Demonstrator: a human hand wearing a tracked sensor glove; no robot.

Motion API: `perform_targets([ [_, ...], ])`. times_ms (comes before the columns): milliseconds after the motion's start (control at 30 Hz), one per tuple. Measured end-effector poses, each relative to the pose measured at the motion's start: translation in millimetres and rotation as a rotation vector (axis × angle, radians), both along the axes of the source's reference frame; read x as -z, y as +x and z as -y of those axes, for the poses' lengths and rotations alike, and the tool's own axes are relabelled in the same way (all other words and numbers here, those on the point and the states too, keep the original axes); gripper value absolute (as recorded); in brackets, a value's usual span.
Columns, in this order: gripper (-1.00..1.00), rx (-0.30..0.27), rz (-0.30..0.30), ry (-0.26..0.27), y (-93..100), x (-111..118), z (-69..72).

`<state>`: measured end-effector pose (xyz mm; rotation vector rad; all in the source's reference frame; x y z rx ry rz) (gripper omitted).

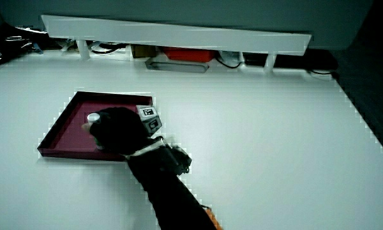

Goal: Place glue stick

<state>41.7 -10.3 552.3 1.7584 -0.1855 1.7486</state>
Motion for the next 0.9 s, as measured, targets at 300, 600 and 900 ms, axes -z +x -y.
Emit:
perform_targets([
  [300, -0.60, -0.011, 0.021, 0.000, 2.5, -2.1, -1.0],
  [600, -0.86, -0.031, 0.042, 0.004, 12.0, 4.2, -2.2],
  [900, -1.00, 0.005, 0.088, 0.040, 35.6, 35.3, -3.1],
])
